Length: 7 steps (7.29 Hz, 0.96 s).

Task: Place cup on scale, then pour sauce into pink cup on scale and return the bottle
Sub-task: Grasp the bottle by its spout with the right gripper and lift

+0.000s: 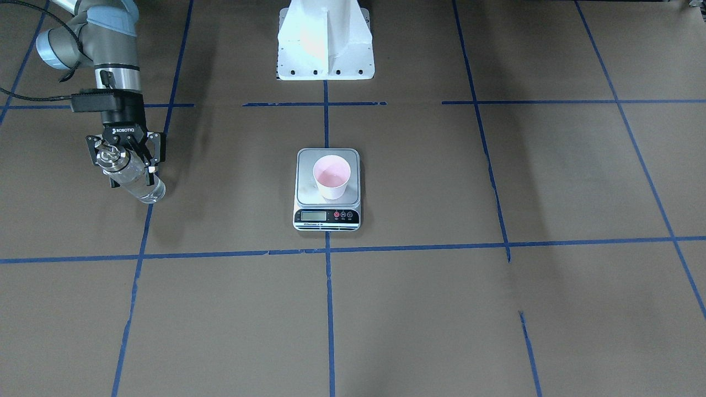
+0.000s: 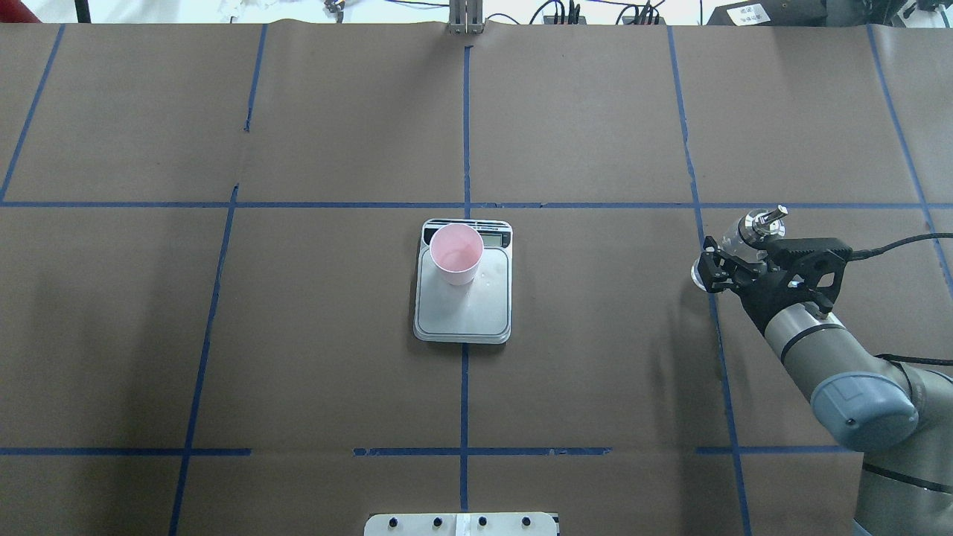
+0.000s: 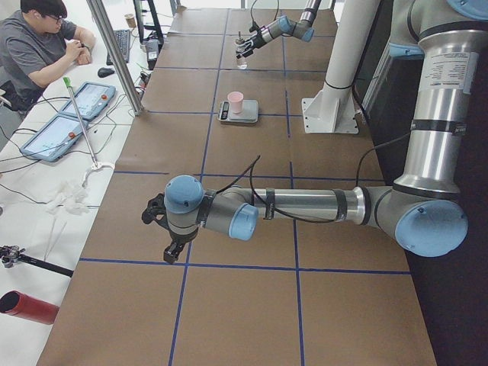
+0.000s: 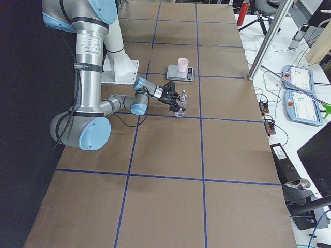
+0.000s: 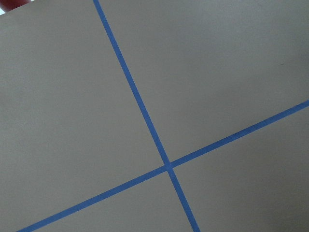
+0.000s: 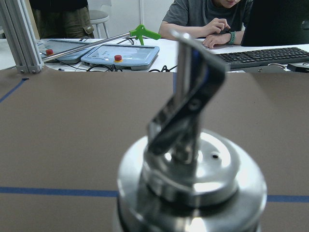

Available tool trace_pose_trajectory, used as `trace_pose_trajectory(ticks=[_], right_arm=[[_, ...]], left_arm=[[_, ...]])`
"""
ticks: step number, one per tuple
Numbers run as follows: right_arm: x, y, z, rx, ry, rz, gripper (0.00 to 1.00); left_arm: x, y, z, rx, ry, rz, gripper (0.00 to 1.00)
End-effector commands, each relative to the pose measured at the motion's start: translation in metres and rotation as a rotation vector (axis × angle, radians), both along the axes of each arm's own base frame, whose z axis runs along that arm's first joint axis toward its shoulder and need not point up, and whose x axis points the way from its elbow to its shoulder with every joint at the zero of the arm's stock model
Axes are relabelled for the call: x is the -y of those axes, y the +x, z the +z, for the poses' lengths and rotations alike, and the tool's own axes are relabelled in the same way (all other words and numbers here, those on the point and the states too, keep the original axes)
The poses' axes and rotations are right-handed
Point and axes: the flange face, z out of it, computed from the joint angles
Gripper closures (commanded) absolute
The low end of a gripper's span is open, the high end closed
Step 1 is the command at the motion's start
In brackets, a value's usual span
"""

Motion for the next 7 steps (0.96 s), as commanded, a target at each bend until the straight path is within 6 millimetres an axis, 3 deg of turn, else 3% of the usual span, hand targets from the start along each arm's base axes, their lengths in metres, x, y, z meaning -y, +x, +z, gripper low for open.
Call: trace_pose_trajectory(ticks=[1,3,4,5,7], right_arm=[[0.003,-0.001,-0.034,0.007,0.057,-0.008,1.00],[0.007,-0.003,-0.043,0.013,0.070,-0.001,1.00],[0.009,-0.003,-0.046,-0.032,0.095,-0.018,1.00],[0.016,0.001,-0.047,-0.159,0.154,-0.052,1.00],[0.030,-0.002,-0.067,-0.173,0.185,-0.051,1.00]], left_arm=[[-0.002,0.000,0.006,0.001,-0.015,-0.001,0.00],[-0.038,0.000,0.043,0.004,-0.098,-0.004,0.00],[-0.054,0.000,0.051,0.003,-0.150,-0.006,0.00],[-0.056,0.000,0.045,0.009,-0.201,-0.001,0.00],[-0.055,0.001,0.039,0.009,-0.197,0.000,0.00]])
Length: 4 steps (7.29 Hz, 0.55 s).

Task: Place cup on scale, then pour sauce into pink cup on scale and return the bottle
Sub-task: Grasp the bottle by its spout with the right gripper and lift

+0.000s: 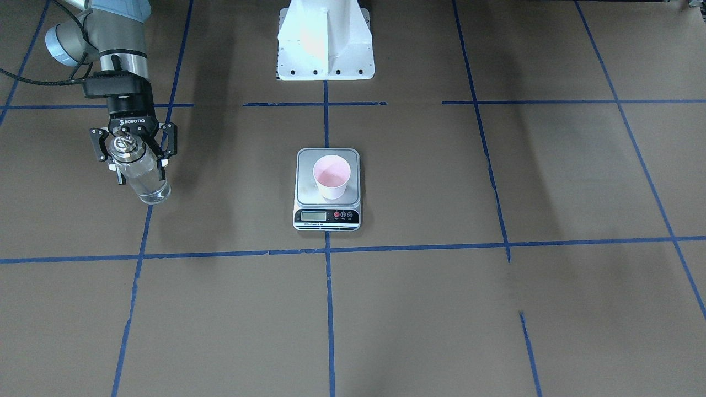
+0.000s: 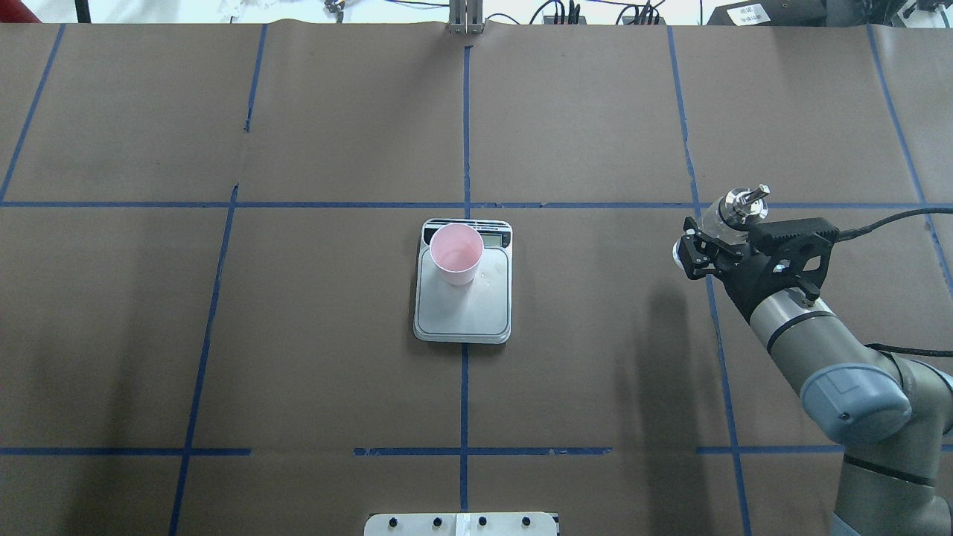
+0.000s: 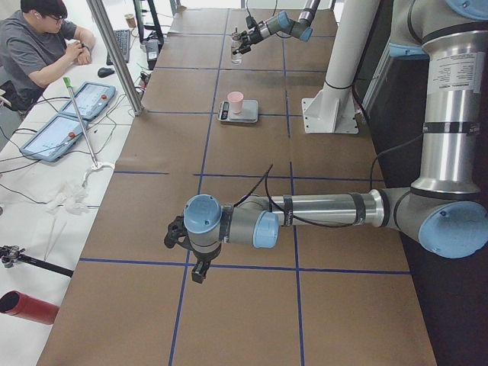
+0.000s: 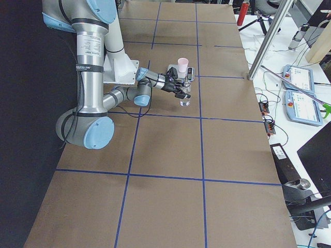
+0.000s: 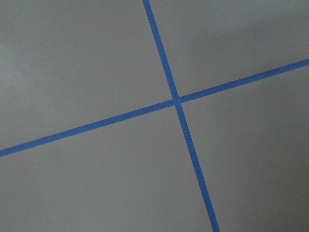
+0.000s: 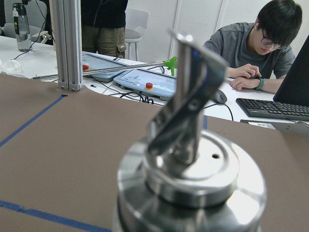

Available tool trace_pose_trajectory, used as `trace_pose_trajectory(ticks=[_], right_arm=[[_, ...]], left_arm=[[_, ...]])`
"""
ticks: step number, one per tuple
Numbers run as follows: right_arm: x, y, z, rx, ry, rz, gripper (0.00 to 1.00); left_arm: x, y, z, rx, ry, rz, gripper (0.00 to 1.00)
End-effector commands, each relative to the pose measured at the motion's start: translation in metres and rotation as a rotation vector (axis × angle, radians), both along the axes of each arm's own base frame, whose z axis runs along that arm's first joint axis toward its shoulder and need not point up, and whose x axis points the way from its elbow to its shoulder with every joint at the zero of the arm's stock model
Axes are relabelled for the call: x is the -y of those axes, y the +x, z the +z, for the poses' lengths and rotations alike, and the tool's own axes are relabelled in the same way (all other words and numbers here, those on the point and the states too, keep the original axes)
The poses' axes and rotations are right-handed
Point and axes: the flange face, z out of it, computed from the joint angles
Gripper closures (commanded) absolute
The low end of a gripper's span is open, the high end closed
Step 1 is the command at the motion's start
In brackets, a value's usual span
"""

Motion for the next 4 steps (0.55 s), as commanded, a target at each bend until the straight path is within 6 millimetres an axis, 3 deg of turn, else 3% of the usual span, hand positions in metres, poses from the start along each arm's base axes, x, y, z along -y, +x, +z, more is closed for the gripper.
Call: trace_pose_trajectory(ticks=[1,3,4], right_arm=[[0.018,-0.010,-0.026,-0.013,0.031,-0.026,1.00],[0.041,-0.050,-0.079,-0.124,-0.027,-0.055,1.00],[0.055,-0.079,-0.127,-0.264,-0.083,-0.052,1.00]], left_arm=[[0.001,0.001,-0.004,0.001,-0.001,0.002,0.00],[0.003,0.001,-0.009,-0.001,0.010,0.002,0.00],[0.004,0.001,-0.011,0.000,0.016,0.004,0.00]])
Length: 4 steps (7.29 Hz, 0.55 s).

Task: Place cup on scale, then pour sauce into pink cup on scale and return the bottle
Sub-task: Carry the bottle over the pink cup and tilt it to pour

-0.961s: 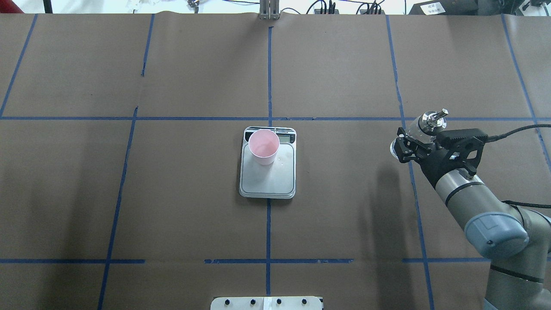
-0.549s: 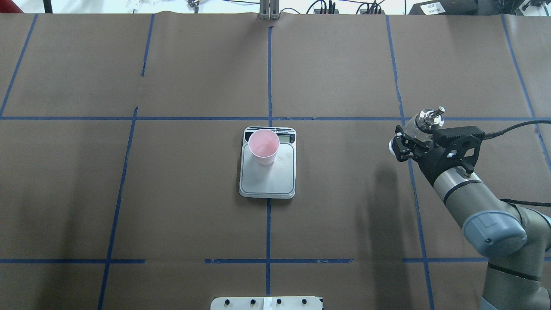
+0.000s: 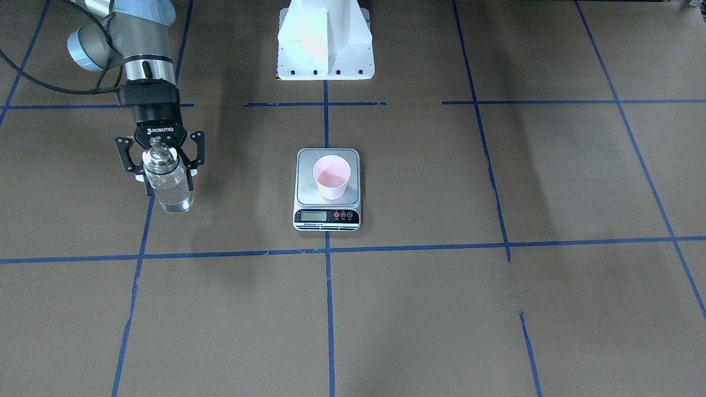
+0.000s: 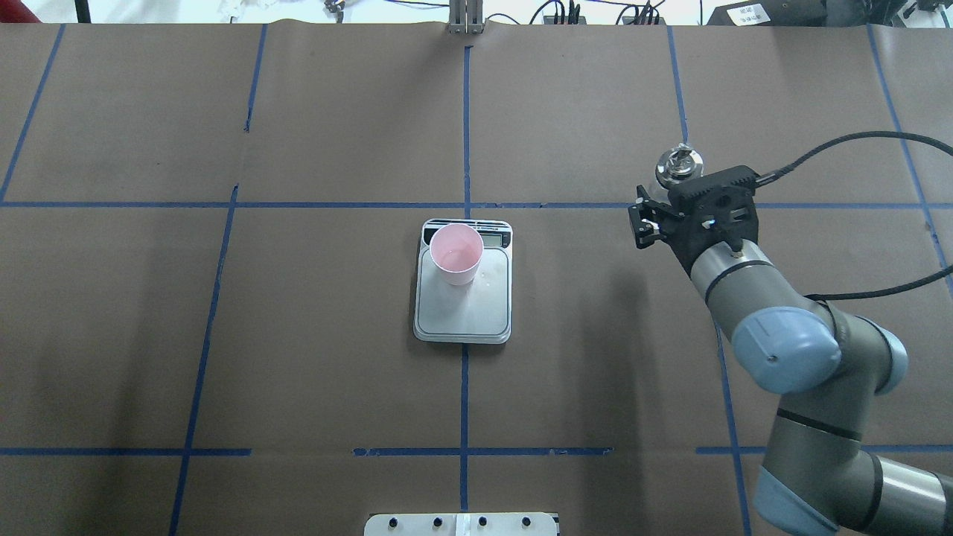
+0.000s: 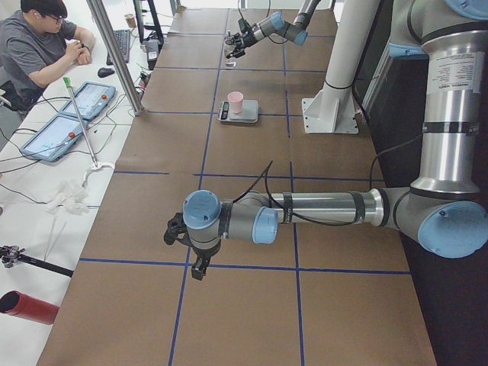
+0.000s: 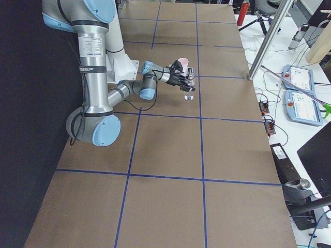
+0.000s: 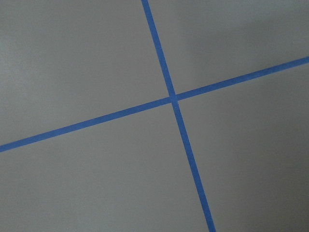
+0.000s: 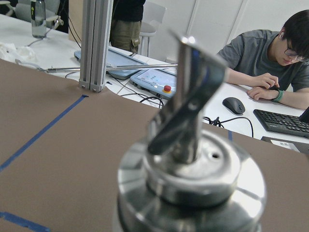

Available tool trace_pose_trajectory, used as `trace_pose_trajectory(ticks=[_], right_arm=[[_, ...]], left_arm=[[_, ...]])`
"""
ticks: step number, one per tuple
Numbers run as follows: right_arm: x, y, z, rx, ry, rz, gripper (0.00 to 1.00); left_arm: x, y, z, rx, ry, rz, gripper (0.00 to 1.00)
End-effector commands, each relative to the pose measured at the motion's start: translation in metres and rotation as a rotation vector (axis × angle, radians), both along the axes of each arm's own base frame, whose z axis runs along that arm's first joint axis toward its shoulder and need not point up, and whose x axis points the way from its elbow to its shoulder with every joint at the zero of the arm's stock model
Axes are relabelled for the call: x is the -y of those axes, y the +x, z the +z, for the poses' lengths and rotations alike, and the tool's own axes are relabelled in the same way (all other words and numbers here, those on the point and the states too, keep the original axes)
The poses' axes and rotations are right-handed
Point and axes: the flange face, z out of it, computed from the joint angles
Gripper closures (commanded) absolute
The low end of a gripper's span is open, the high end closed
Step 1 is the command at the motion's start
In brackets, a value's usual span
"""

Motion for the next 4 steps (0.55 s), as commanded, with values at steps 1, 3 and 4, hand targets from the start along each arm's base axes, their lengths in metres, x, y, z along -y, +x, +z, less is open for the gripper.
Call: trace_pose_trajectory(ticks=[1,3,4], right_arm=[[0.004,-0.059,-0.069,-0.321,-0.071,0.020,1.00],[-0.031,-0.091,-0.082,-0.585,0.071,0.023,1.00],[-0.033,-0.113,-0.066,-0.758,0.138,0.020,1.00]], left_arm=[[0.000,0.000,-0.002,-0.002,0.005,0.001,0.00],[0.000,0.000,-0.002,-0.002,0.005,0.001,0.00],[-0.001,0.001,-0.001,-0.002,0.004,0.004,0.00]])
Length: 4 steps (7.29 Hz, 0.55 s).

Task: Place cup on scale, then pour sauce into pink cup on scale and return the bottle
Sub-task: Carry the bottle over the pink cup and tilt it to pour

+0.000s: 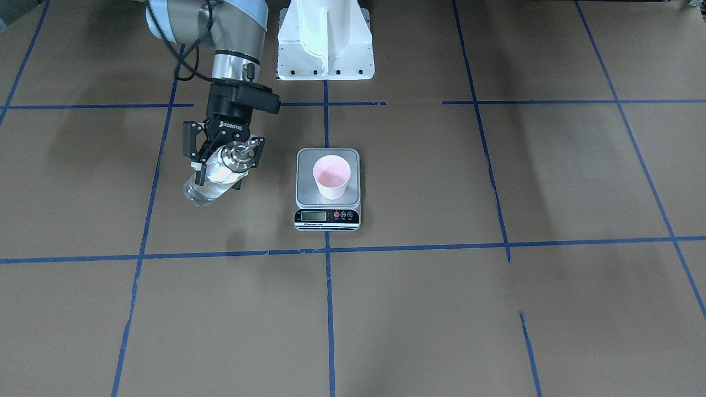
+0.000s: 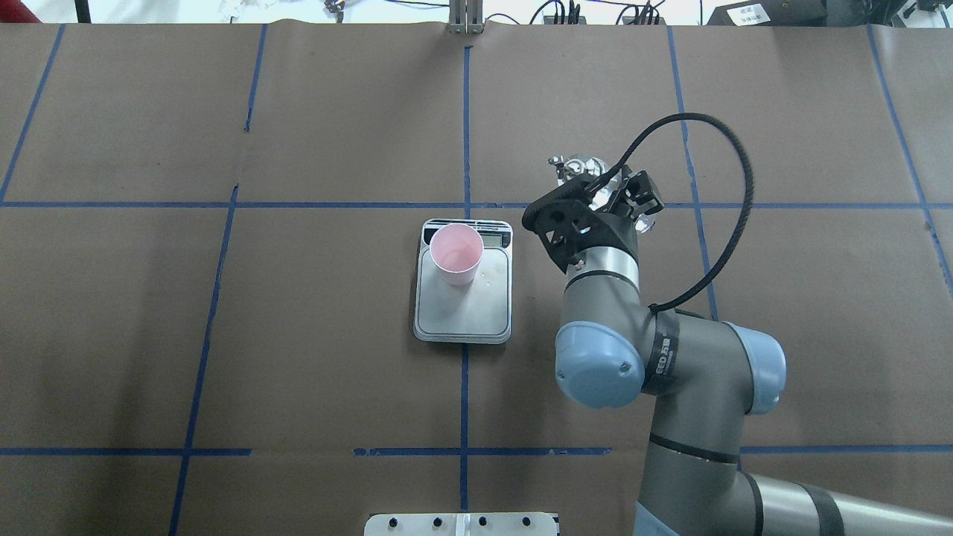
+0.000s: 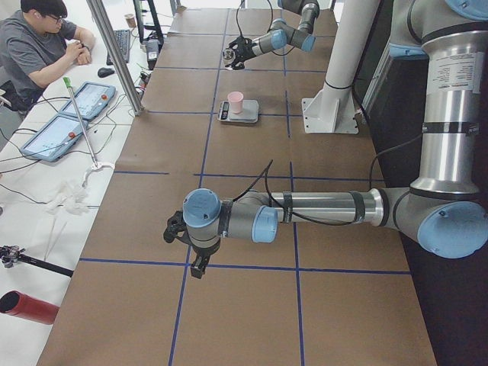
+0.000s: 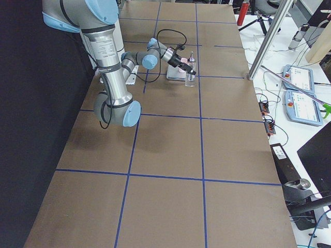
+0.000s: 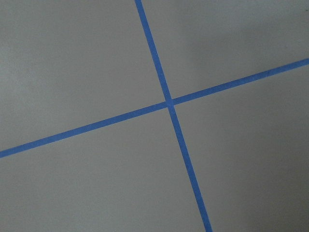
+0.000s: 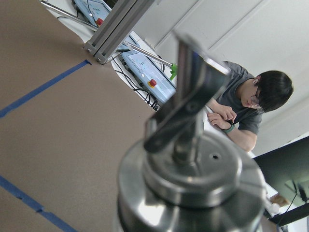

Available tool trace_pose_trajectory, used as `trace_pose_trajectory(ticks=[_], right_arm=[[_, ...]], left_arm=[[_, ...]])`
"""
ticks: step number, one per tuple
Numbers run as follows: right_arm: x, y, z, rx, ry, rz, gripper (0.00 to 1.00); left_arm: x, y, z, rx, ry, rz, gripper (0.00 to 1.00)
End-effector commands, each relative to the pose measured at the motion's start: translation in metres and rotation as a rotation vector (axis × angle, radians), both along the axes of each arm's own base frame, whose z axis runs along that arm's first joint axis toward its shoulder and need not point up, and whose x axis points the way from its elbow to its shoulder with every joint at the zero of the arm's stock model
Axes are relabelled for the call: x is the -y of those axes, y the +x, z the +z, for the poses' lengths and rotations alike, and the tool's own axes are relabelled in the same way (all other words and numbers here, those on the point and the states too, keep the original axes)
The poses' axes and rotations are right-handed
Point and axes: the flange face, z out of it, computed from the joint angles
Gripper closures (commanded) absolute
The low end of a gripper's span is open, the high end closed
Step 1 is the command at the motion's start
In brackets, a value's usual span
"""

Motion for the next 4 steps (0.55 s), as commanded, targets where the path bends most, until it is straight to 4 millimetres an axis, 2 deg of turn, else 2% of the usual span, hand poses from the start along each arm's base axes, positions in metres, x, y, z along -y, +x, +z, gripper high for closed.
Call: trace_pose_trajectory(ticks=[1,2,3,4], right_arm=[[-0.011,-0.043,0.009,-0.300,0.125,-0.018,1.00],[-0.008,-0.056,0.009,-0.353,0.126,-0.025,1.00],[-0.007,-0.058,0.002,-0.426,0.138,-0.042,1.00],[-0.006,-0.058,0.005,-0.515,0.144,-0.055,1.00]], left_arm=[[-0.001,0.000,0.001,0.000,-0.001,0.000,0.00],[-0.001,0.000,0.001,0.000,-0.002,0.001,0.00],[-0.001,0.000,0.001,0.000,-0.001,0.000,0.00],[-0.001,0.000,0.001,0.000,-0.001,0.000,0.00]])
